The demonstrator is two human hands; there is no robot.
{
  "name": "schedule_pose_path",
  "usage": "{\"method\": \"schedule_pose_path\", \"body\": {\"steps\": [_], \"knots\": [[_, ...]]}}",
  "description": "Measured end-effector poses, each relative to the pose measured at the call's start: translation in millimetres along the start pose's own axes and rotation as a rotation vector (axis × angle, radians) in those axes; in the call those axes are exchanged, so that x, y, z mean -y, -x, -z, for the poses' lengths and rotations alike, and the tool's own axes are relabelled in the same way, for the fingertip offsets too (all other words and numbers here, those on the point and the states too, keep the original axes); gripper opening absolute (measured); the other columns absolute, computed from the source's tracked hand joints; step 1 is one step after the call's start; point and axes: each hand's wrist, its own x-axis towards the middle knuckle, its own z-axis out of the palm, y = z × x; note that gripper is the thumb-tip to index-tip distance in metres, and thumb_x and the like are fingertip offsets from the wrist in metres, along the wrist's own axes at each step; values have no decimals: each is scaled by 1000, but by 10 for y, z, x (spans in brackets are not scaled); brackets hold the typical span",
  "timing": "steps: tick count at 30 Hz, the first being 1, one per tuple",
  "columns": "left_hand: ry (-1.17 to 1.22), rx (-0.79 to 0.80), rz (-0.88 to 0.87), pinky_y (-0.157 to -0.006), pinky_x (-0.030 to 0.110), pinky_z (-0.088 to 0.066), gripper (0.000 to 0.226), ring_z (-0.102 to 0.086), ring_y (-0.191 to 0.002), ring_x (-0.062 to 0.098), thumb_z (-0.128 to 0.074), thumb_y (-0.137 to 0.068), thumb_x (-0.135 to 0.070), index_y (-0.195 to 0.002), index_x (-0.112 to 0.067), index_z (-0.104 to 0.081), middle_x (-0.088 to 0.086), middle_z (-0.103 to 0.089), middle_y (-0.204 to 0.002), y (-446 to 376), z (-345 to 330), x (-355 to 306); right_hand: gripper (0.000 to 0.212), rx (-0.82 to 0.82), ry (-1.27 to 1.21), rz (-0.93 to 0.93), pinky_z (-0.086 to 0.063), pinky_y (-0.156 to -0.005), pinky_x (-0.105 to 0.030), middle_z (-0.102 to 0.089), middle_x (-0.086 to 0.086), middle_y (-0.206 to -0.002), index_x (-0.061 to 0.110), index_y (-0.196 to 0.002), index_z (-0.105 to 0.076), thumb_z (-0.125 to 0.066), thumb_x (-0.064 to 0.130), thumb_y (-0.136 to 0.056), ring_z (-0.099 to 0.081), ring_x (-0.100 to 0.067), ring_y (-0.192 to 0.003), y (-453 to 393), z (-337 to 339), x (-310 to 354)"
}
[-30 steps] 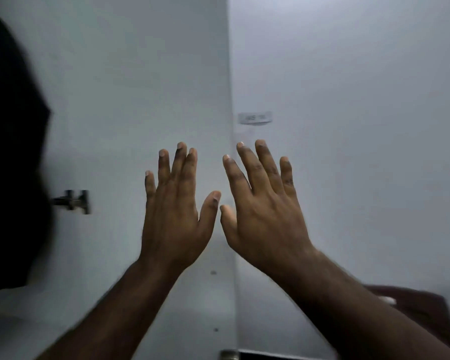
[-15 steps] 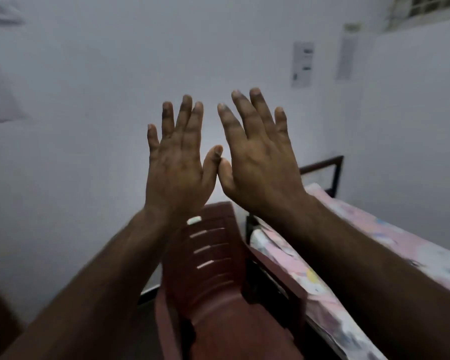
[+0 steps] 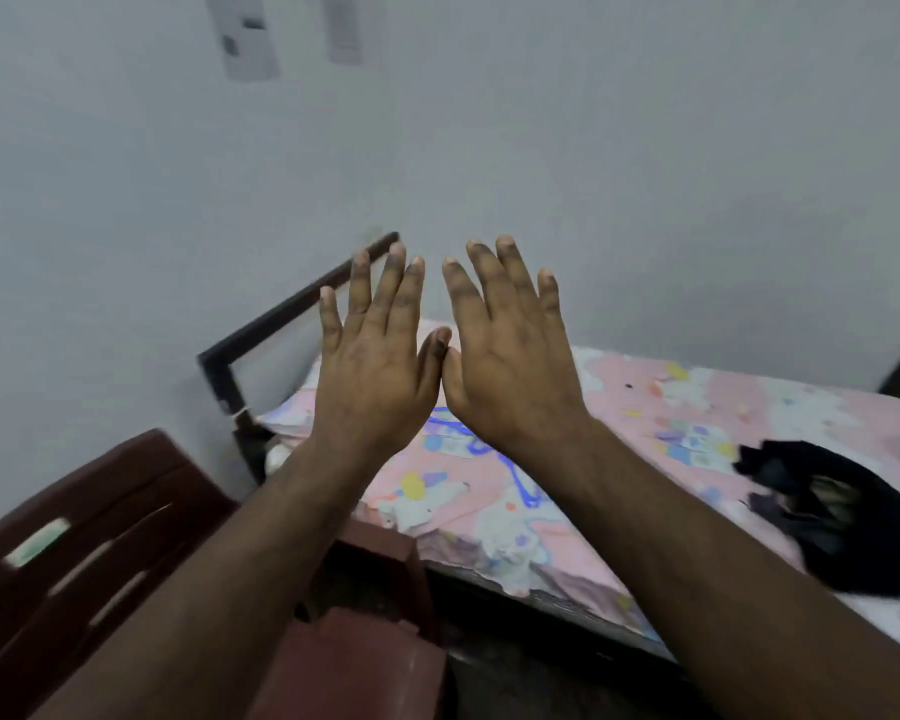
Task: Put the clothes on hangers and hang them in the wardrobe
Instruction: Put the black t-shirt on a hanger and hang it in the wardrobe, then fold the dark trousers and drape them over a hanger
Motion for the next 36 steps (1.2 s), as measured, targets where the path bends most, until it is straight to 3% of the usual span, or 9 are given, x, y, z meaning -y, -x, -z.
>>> {"method": "schedule_pose_path", "body": {"steps": [7,17,24,27,31,36], "knots": [[194,164,-126,-123,57,-6,65,0,-156,23,-27,-103,-48,-159,-15,-25,2,-16,-168,-317,-1160,-720,59,113,195,-231,-26,-117,-60,-39,-15,-156,9,-146,-46,-58,21,-89,-25,-33,-150,359,-221,-1098],[343,338,-233,-122,60,-12,65,-10,-155,27,-25,-102,-47,-157,-14,-29,4,-22,-166,-702,-2609,-2253,60,251,300,-464,-24,-118,-59,-40,-14,-155,9,-146,-44,-54,23,-89,-28,-33,-149,848,-189,-2952],[399,448,-299,-122,57,-8,68,-8,-155,27,-18,-100,-47,-157,-12,-28,5,-20,-167,-889,-3523,-3163,58,348,341,-608,-28,-116,-60,-40,-15,-155,9,-146,-46,-30,27,-92,-29,-34,-148,1139,-259,-4048],[398,510,-336,-122,58,-10,68,-8,-155,28,-17,-101,-48,-157,-13,-28,5,-21,-166,-951,-3927,-3441,58,437,339,-666,-20,-119,-60,-31,-14,-161,11,-152,-37,-39,25,-95,-19,-33,-152,1250,-332,-4475],[377,585,-362,-121,57,-11,67,-12,-155,29,-20,-102,-49,-157,-13,-30,6,-23,-166,-1046,-4598,-3763,61,576,299,-754,-5,-123,-56,-9,-10,-167,15,-159,-16,-35,28,-103,2,-28,-155,1364,-491,-5057],[377,708,-418,-122,56,-6,74,-5,-156,29,-7,-98,-52,-159,-14,-22,6,-15,-167,-1256,-5309,-4261,59,655,308,-856,-4,-124,-55,-6,-8,-168,17,-159,-13,-32,32,-105,4,-27,-155,1428,-721,-5803]]}}
